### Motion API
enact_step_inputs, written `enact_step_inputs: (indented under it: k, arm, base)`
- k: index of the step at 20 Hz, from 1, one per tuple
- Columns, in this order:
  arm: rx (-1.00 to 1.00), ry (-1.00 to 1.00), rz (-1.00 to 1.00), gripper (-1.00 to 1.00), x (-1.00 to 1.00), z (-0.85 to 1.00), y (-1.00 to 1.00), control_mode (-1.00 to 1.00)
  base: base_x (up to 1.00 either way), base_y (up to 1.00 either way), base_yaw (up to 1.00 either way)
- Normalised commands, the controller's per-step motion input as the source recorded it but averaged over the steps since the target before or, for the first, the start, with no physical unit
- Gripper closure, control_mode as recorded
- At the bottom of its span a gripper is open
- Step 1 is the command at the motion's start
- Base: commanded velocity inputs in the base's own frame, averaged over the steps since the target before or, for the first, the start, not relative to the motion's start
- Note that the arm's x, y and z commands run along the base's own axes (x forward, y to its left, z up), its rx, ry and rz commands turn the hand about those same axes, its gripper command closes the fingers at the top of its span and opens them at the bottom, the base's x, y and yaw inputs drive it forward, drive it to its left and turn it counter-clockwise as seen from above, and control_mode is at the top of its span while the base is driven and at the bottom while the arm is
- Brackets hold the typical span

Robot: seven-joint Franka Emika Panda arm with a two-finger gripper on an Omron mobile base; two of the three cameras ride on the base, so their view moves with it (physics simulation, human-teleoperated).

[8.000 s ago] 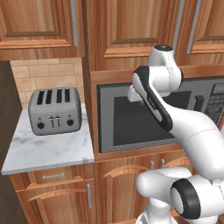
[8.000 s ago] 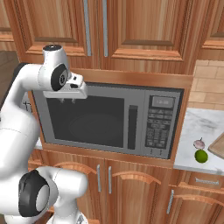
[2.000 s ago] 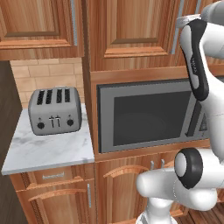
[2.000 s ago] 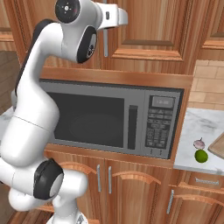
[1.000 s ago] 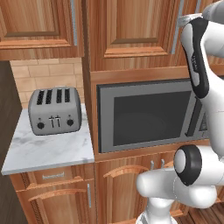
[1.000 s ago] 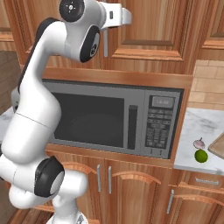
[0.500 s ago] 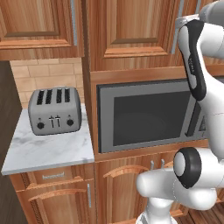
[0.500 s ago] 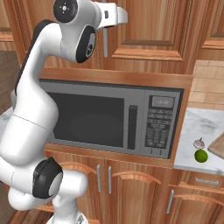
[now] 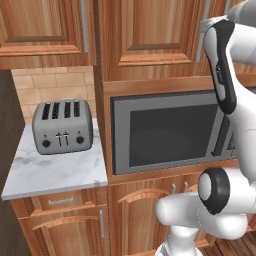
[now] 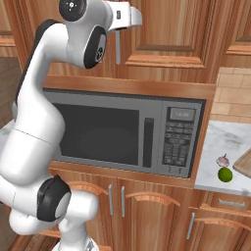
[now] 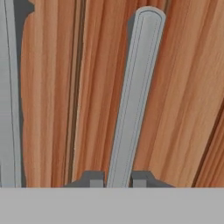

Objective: Open the cabinet. Place the bowl and condiment on the counter. Then place the lime and garlic on the cutting board.

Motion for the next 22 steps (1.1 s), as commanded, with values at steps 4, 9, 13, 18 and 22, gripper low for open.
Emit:
enact_step_inputs:
  k: [4,9,13,18,22]
  arm:
    - [0.0,0.06,0.01,1.0,0.29,-0.07,0.1,-1.0]
    - [0.0,0.06,0.03,1.0,0.26,-0.08,0.04,-1.0]
    - [0.0,0.0,0.04,1.0,-0.16,-0.03,0.01,-1.0]
    - [0.0,0.0,0.02,1.0,-0.45,-0.03,0.0,-1.0]
    - [0.0,0.0,0.0,1.0,-0.47,-0.14,0.0,-1.0]
  base:
    - [0.0,0.0,0.0]
    - [0.0,0.0,0.0]
    - [0.0,0.0,0.0]
    - [0.0,0.0,0.0]
    - [0.0,0.0,0.0]
